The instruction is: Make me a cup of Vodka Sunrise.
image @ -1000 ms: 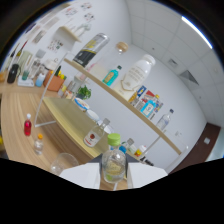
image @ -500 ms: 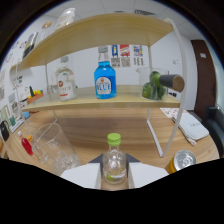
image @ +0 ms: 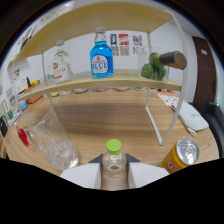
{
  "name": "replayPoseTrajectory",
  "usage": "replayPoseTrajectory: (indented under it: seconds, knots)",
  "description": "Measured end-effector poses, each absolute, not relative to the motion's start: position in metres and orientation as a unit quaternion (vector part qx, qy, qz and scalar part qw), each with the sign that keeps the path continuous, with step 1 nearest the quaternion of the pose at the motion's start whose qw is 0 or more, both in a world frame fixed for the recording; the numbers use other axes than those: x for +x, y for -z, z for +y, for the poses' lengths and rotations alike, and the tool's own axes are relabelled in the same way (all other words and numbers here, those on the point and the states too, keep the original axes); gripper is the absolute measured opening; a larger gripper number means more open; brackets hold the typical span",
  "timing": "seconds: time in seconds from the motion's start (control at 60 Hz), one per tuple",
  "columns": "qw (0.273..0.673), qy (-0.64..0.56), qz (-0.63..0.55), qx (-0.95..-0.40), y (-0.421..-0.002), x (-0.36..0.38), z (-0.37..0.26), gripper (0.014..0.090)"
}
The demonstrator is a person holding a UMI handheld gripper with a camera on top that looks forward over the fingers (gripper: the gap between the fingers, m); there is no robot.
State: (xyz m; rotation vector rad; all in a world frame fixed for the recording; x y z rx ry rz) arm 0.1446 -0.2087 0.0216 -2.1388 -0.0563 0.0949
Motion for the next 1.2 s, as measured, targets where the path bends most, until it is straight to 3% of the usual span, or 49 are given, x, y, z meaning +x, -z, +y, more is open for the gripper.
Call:
replayPoseTrajectory:
  seconds: [0.083,0.133,0.25,0.317,0.583,1.2]
  knots:
    - [0.472,-0.029,-0.024,-0.881,-0.022,0.148,-0.215,0.0419]
    - [0.471,-0.022,-0.021,-0.882,-0.027,0.150,-0.218,0.0501]
    - [0.481,-0.017,-0.017,-0.876,-0.057,0.147,-0.230,0.0786]
    - [0.488,-0.005,-0.017,-0.873,-0.081,0.145,-0.241,0.0846]
    - [0.478,0.004,-0.003,-0.878,-0.141,0.098,-0.300,0.0852]
    - [0.469,0.019,0.004,-0.883,-0.158,0.038,-0.344,0.0858]
